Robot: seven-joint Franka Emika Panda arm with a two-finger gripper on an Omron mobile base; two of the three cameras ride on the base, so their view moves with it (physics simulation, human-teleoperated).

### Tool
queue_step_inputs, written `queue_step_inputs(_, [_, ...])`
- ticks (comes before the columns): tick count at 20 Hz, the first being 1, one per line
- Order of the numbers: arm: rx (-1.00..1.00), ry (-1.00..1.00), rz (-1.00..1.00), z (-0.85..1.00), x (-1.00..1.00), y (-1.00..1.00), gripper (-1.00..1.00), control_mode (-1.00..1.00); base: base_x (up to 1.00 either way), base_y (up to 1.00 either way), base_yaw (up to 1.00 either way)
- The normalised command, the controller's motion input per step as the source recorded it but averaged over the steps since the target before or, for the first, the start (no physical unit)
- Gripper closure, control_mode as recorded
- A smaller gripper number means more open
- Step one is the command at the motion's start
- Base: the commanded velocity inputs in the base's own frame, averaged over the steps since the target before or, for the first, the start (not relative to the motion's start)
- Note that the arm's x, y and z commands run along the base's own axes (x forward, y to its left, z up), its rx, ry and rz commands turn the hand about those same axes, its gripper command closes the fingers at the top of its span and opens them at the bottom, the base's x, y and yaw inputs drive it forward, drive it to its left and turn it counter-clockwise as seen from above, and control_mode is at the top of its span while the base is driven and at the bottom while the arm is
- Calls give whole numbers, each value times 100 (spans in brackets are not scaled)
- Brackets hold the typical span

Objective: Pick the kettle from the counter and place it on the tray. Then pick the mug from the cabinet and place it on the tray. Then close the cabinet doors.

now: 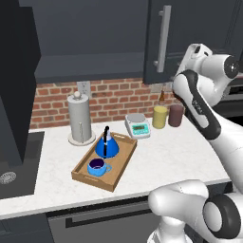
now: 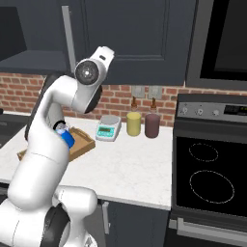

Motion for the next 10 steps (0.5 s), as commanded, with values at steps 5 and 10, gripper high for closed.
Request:
queue_step_inputs(5, [0,0,-7,-25,65,0,-100,-100,0,0,0])
queue_step_inputs(10, [0,0,-8,-25,69,0,-100,-100,0,0,0])
